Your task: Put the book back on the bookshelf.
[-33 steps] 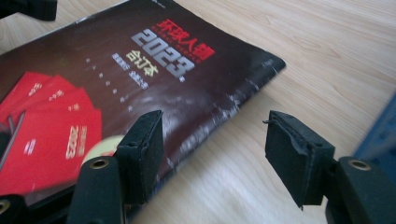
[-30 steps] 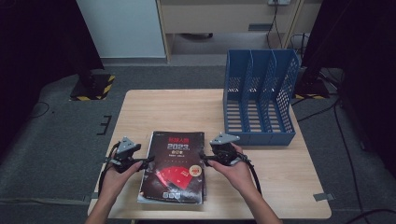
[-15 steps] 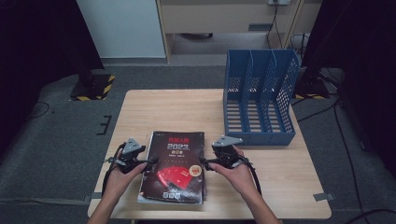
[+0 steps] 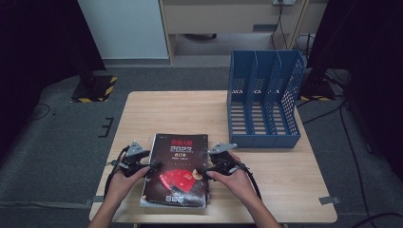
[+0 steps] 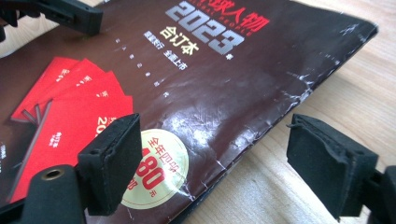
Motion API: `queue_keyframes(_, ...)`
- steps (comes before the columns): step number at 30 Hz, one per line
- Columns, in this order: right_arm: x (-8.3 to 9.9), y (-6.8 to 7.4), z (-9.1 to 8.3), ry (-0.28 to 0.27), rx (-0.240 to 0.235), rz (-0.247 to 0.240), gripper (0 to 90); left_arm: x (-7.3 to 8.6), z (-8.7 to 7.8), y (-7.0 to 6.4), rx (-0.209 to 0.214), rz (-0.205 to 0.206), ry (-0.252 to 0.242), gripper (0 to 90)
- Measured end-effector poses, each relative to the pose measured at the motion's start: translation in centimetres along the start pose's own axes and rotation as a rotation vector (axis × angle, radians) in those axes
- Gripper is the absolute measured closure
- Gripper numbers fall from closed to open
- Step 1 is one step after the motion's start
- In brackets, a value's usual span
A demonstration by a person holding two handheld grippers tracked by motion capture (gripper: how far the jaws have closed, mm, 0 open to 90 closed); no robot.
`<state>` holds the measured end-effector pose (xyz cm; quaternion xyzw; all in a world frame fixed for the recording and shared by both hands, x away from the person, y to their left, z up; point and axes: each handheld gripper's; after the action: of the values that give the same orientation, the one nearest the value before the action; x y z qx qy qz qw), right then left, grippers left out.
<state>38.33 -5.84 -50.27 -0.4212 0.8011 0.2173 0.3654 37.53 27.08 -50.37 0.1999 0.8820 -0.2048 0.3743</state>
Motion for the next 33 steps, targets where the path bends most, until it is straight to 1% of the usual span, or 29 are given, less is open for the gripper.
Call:
queue_keyframes(1,0.1,-0.1,0.2,0.004,-0.006,0.003,17.0,0.1,0.1,0.0,0.016,-0.012,0.003,24.7)
queue_keyframes(2,0.1,-0.1,0.2,0.004,-0.006,0.003,17.0,0.1,0.1,0.0,0.016,-0.012,0.003,24.7)
queue_keyframes(3,0.1,-0.1,0.4,0.013,-0.019,0.009,16.1,0.2,0.2,0.0,0.025,-0.017,0.004,23.9)
queue_keyframes(8,0.3,-0.1,0.9,0.027,-0.029,0.016,14.7,0.3,0.3,0.1,0.03,-0.031,0.006,22.9)
queue_keyframes(9,0.5,-0.2,1.1,0.02,-0.038,0.035,14.1,0.4,0.4,0.3,0.036,-0.06,0.001,22.2)
queue_keyframes(10,0.5,-0.3,1.2,0.018,-0.046,0.047,13.8,0.5,0.4,0.4,0.041,-0.072,0.004,21.0)
queue_keyframes(14,0.7,-0.5,1.4,0.009,-0.068,0.065,14.4,0.5,0.5,0.4,0.046,-0.068,0.007,20.8)
queue_keyframes(15,0.7,-0.5,1.4,0.009,-0.068,0.065,14.4,0.5,0.5,0.4,0.046,-0.068,0.007,20.8)
queue_keyframes(17,0.6,-0.2,1.6,0.007,-0.084,0.064,14.4,0.5,0.5,0.4,0.044,-0.068,0.005,20.8)
queue_keyframes(20,0.5,-0.1,1.6,0.006,-0.076,0.055,13.9,0.5,0.5,0.4,0.044,-0.068,0.006,20.9)
queue_keyframes(22,0.4,-0.1,1.4,-0.002,-0.073,0.056,15.4,0.5,0.5,0.4,0.045,-0.067,0.008,20.8)
queue_keyframes(23,0.2,0.0,1.1,-0.019,-0.072,0.057,15.4,0.5,0.4,0.4,0.046,-0.067,0.01,20.8)
queue_keyframes(25,-0.1,0.1,0.8,-0.038,-0.072,0.054,15.4,0.6,0.4,0.4,0.046,-0.071,0.009,20.7)
queue_keyframes(26,-0.1,0.1,0.8,-0.038,-0.072,0.054,15.4,0.6,0.4,0.4,0.046,-0.071,0.009,20.7)
queue_keyframes(27,-0.5,0.2,0.6,-0.06,-0.076,0.052,15.7,0.6,0.4,0.4,0.045,-0.071,0.008,20.7)
queue_keyframes(29,-0.9,0.4,0.5,-0.077,-0.093,0.05,16.7,0.6,0.4,0.4,0.045,-0.071,0.006,20.8)
queue_keyframes(31,-1.4,0.4,0.5,-0.082,-0.108,0.052,17.7,0.6,0.4,0.5,0.047,-0.072,0.005,20.8)
queue_keyframes(33,-1.6,0.4,0.6,-0.082,-0.112,0.052,17.9,0.6,0.4,0.5,0.047,-0.071,0.005,20.8)
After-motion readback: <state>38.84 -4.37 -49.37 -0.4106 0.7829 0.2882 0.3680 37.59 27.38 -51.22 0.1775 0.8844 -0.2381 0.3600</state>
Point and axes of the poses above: each handheld gripper's, and its own axes: z roughly forward along the jaws, x roughly out of its underside, y roughly to its left, and after that the axes turned 10 degrees about -z, right-handed
